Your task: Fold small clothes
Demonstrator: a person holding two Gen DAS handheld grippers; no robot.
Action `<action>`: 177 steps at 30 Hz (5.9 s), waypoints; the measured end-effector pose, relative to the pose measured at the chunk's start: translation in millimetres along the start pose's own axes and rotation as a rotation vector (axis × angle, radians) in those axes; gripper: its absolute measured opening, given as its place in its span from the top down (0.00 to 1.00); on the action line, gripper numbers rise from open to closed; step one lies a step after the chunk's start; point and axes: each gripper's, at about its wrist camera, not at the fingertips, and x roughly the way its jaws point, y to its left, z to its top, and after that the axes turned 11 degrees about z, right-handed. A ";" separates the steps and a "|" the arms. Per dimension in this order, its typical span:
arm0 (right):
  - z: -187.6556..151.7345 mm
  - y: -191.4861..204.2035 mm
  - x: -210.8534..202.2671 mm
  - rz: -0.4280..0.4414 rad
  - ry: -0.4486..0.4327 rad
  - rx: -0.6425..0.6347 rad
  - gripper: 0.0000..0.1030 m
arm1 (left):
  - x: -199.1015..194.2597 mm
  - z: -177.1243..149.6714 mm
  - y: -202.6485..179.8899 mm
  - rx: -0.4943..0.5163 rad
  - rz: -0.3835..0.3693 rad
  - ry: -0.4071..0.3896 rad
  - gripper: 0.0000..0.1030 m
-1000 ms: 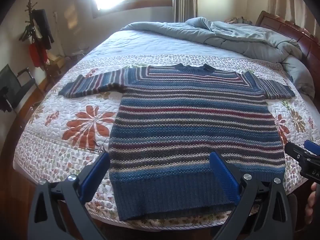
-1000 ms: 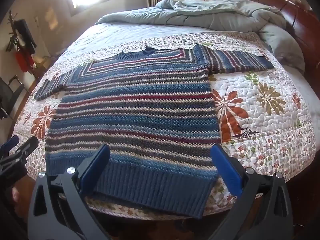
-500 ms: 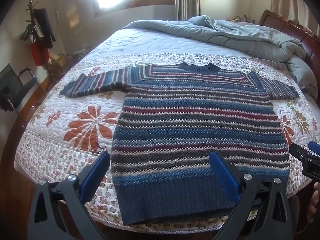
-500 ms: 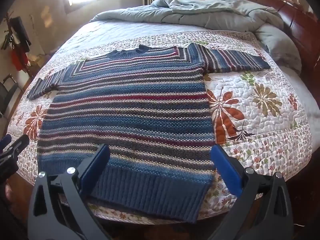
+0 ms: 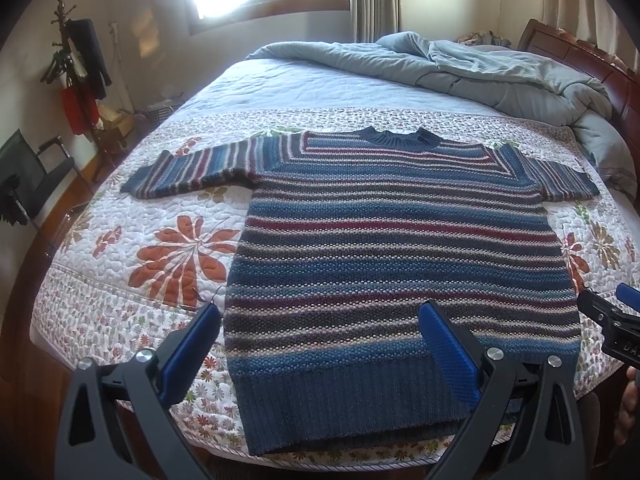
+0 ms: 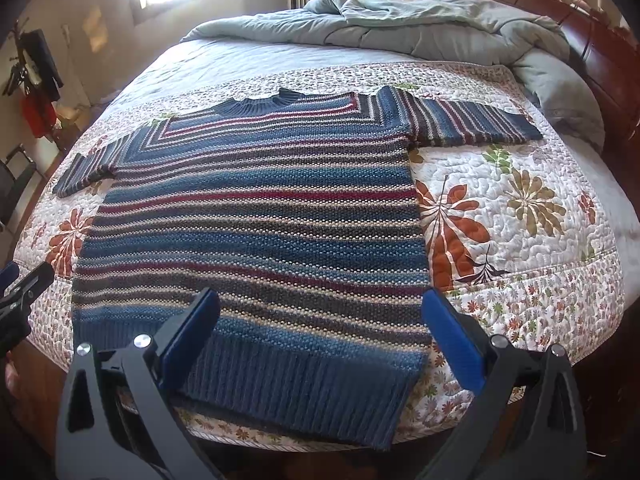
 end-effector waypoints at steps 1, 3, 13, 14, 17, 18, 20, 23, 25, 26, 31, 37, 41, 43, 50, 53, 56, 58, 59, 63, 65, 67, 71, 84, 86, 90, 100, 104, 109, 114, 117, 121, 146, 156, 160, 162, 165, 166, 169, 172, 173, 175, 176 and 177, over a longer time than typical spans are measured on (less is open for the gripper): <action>0.0 0.6 0.2 -0.001 0.001 0.000 0.03 | 0.0 0.3 0.0 0.000 0.001 -0.001 0.04; 0.1 1.3 0.3 -0.001 0.001 -0.002 0.03 | -0.3 1.1 -0.3 0.001 0.001 0.000 0.04; 0.6 0.1 -0.6 -0.004 -0.002 0.000 0.03 | -0.5 1.5 -0.6 0.002 0.001 0.000 0.04; 0.4 0.6 -0.7 -0.004 -0.002 -0.001 0.03 | -0.6 1.5 -0.6 0.003 0.000 0.000 0.04; 0.1 2.0 -0.7 -0.006 -0.003 -0.003 0.03 | -0.7 2.2 -0.2 0.003 0.004 -0.002 0.04; 0.1 1.9 -0.8 -0.006 -0.003 -0.003 0.03 | -1.1 2.7 0.0 0.003 0.005 -0.002 0.04; 0.0 2.1 -0.8 -0.006 -0.003 -0.004 0.03 | -1.0 2.6 0.3 0.001 0.007 -0.003 0.04; -0.1 1.9 -0.8 -0.005 -0.003 -0.003 0.02 | -1.2 2.7 0.2 -0.001 0.008 -0.002 0.04; 0.0 1.9 -0.7 -0.007 -0.003 -0.002 0.03 | -1.3 2.5 -0.2 0.000 0.009 -0.002 0.04; -0.2 1.7 -0.6 -0.006 -0.002 -0.002 0.03 | -1.2 2.6 0.0 0.000 0.008 -0.002 0.04; -0.1 1.6 -0.6 -0.004 -0.001 -0.001 0.03 | -1.3 2.6 0.3 -0.002 0.009 -0.003 0.04; -1.0 0.9 0.2 -0.004 0.000 0.000 0.02 | -1.2 2.5 -0.6 0.001 0.011 -0.002 0.04; -1.2 0.2 0.4 -0.004 -0.001 0.000 0.03 | -1.0 2.3 -1.0 0.001 0.012 -0.002 0.04; -1.4 -0.5 0.2 -0.003 -0.001 0.000 0.03 | -1.0 2.3 -0.9 0.001 0.012 -0.001 0.04; -1.1 -0.3 0.3 -0.005 0.000 -0.001 0.03 | -1.1 2.0 -1.9 0.003 0.012 0.000 0.04; -1.2 -0.5 0.5 -0.004 0.001 -0.001 0.03 | -1.2 2.0 -2.0 0.003 0.012 0.000 0.04; -1.2 -0.5 0.9 -0.005 0.001 -0.001 0.03 | -1.1 1.9 -2.0 0.003 0.012 0.000 0.04; -1.2 -0.5 1.1 -0.005 0.001 -0.001 0.03 | -1.1 1.8 -2.0 0.004 0.012 0.000 0.04; -1.3 -0.8 1.8 -0.005 0.004 -0.003 0.03 | -1.1 1.9 -2.0 0.004 0.012 0.000 0.04; -1.7 -0.9 2.8 -0.004 0.005 -0.002 0.03 | -0.5 1.7 -1.8 0.005 0.012 0.001 0.04; -2.1 -2.4 4.4 -0.005 0.007 -0.002 0.03 | 1.3 1.5 -1.7 0.006 0.014 0.006 0.04; -0.7 -6.0 7.5 -0.008 0.013 -0.004 0.03 | 5.5 3.5 -3.9 0.009 0.014 0.016 0.04; 12.3 -31.6 13.1 0.003 0.043 0.006 0.03 | 18.7 20.0 -15.4 0.022 0.010 0.032 0.04; 164.1 -295.3 62.2 -0.241 0.137 0.230 0.03 | 80.3 156.2 -200.0 0.074 -0.118 0.044 0.04; 184.0 -338.5 81.6 -0.212 0.161 0.300 0.03 | 96.1 173.3 -238.8 0.062 -0.145 0.056 0.04; 208.1 -402.2 118.0 -0.173 0.189 0.375 0.03 | 132.4 195.9 -305.8 0.060 -0.159 0.109 0.04; 227.2 -486.4 174.8 -0.084 0.185 0.489 0.03 | 183.2 209.2 -391.8 0.115 -0.119 0.119 0.04; 236.6 -502.7 189.0 -0.061 0.176 0.541 0.02 | 189.0 207.5 -389.8 0.120 -0.104 0.102 0.04; 246.3 -504.9 190.4 -0.140 0.116 0.546 0.47 | 196.5 205.7 -374.2 0.120 -0.077 0.099 0.04; 247.3 -499.9 167.2 -0.036 0.074 0.583 0.89 | 202.3 204.4 -352.8 0.101 -0.058 0.120 0.04; 247.5 -496.9 131.8 -0.024 0.018 0.561 0.90 | 198.1 202.5 -336.2 0.092 -0.053 0.110 0.04; 225.1 -512.2 125.0 -0.056 0.057 0.617 0.89 | 197.3 198.5 -331.1 0.103 -0.027 0.099 0.04; 272.5 -97.0 184.0 0.154 0.083 -0.072 0.89 | 201.6 183.1 -103.3 -0.058 0.047 0.155 0.04; 218.3 -52.4 210.2 0.458 0.270 -0.112 0.54 | 212.6 178.2 -90.6 -0.086 0.030 0.174 0.04; 214.2 -85.8 181.4 0.438 0.215 -0.076 0.53 | 210.4 178.3 -120.9 -0.070 -0.059 0.199 0.04; 209.7 -112.7 168.6 0.430 0.196 -0.033 0.53 | 212.4 180.7 -142.3 -0.070 -0.133 0.233 0.04; 204.9 -142.5 155.7 0.410 0.173 -0.001 0.51 | 221.0 185.2 -174.7 -0.074 -0.218 0.288 0.04; 198.6 -151.3 151.7 0.399 0.163 0.006 0.51 | 225.1 185.7 -185.9 -0.072 -0.251 0.317 0.05; 182.5 -169.0 145.9 0.385 0.143 0.002 0.51 | 239.0 185.6 -212.2 -0.071 -0.339 0.401 0.16; 168.1 -178.4 141.0 0.389 0.122 -0.005 0.51 | 254.0 183.9 -225.5 -0.107 -0.368 0.460 0.23; 163.7 -179.8 141.0 0.390 0.115 -0.009 0.51 | 255.1 184.1 -227.4 -0.113 -0.364 0.457 0.29; 153.9 -183.7 138.6 0.387 0.100 -0.018 0.51 | 253.2 186.1 -231.9 -0.109 -0.350 0.436 0.40; 150.9 -184.8 138.0 0.383 0.095 -0.020 0.51 | 252.2 187.3 -233.8 -0.106 -0.345 0.428 0.48; 147.6 -186.5 137.2 0.379 0.092 -0.019 0.51 | 252.2 189.1 -235.2 -0.108 -0.349 0.425 0.55</action>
